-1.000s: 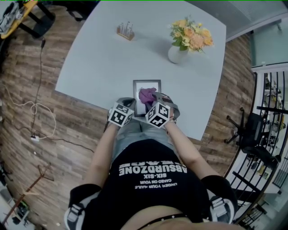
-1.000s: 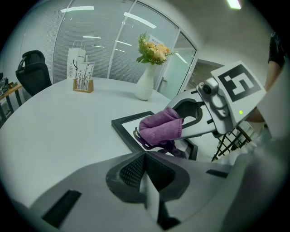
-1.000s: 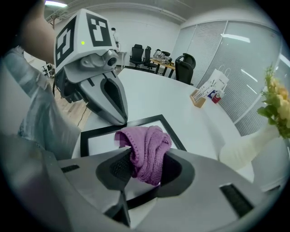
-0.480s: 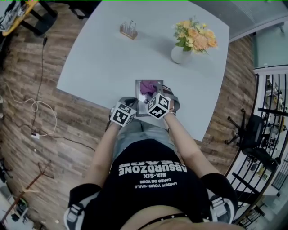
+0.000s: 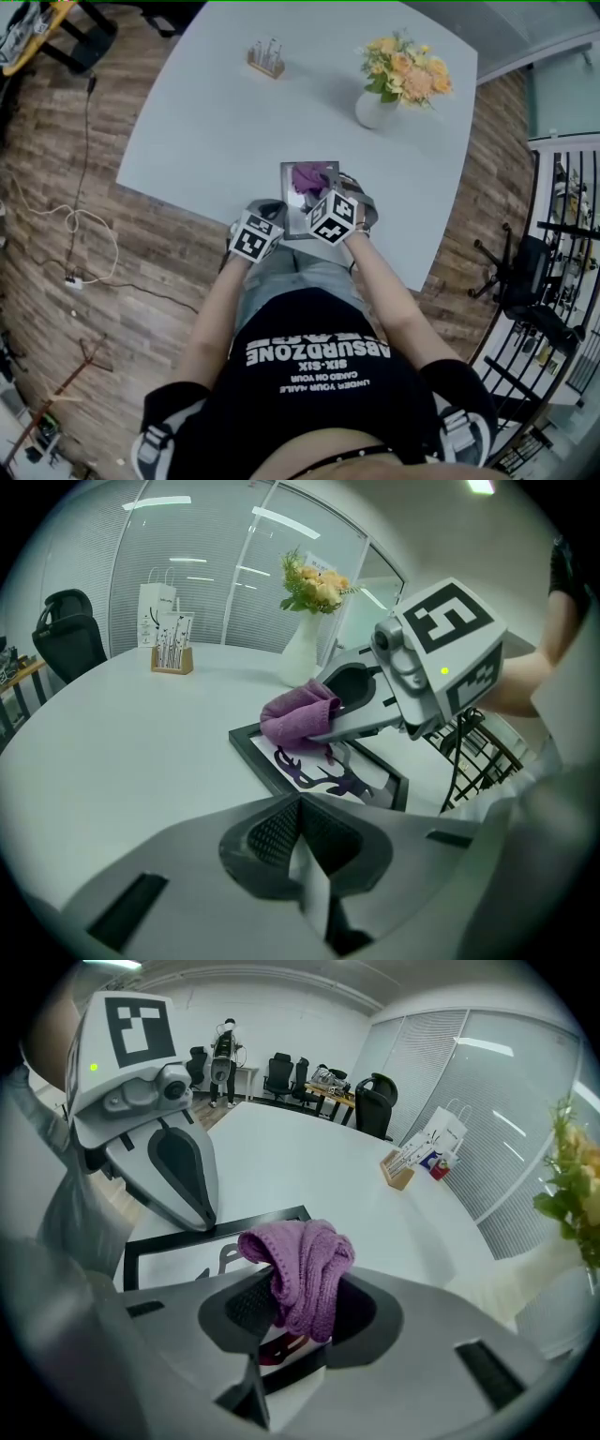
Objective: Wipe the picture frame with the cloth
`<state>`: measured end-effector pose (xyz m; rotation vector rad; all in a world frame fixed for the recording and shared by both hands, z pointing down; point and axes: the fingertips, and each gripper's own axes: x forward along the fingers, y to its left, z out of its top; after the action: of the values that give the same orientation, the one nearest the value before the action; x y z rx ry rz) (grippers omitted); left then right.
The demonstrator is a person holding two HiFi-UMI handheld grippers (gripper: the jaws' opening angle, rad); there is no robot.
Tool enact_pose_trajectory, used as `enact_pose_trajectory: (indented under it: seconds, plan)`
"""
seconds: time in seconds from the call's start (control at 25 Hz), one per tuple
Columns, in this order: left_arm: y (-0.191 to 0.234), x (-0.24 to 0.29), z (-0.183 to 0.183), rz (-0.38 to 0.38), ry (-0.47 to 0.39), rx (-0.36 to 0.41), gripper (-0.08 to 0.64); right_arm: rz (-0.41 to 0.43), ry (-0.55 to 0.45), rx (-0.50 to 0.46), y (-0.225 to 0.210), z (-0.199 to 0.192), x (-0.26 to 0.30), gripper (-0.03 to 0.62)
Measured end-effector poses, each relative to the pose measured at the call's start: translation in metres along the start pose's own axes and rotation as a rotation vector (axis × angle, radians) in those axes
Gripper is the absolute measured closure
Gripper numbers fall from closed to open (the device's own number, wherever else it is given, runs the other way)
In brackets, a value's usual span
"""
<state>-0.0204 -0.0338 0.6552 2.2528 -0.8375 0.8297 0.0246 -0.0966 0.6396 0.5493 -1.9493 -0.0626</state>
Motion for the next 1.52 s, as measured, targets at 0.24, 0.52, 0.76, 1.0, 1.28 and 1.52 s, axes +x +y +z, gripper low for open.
enact_pose_trajectory:
  seconds: [0.24, 0.52, 0.76, 1.0, 1.28, 1.52]
  plan:
    - [0.001, 0.0, 0.0, 0.007, -0.004, -0.006, 0.554, -0.009, 0.021, 0.041, -0.01, -0.014, -0.005, 0.457]
    - [0.0, -0.001, 0.0, 0.016, -0.005, 0.01, 0.554, -0.023, 0.03, 0.086, -0.018, -0.029, -0.013, 0.456]
    - [0.0, 0.0, 0.0, 0.021, -0.008, 0.012, 0.554, -0.029, 0.026, 0.083, -0.017, -0.029, -0.013, 0.456]
    - [-0.001, -0.001, 0.0, 0.034, -0.011, 0.017, 0.554, -0.038, 0.018, 0.103, -0.013, -0.032, -0.017, 0.456]
    - [0.0, 0.001, 0.0, 0.047, -0.016, 0.016, 0.554, -0.049, 0.004, 0.118, -0.005, -0.039, -0.023, 0.456]
    - [-0.001, 0.001, 0.001, 0.064, -0.017, 0.019, 0.554, -0.047, -0.005, 0.135, 0.004, -0.042, -0.028, 0.456]
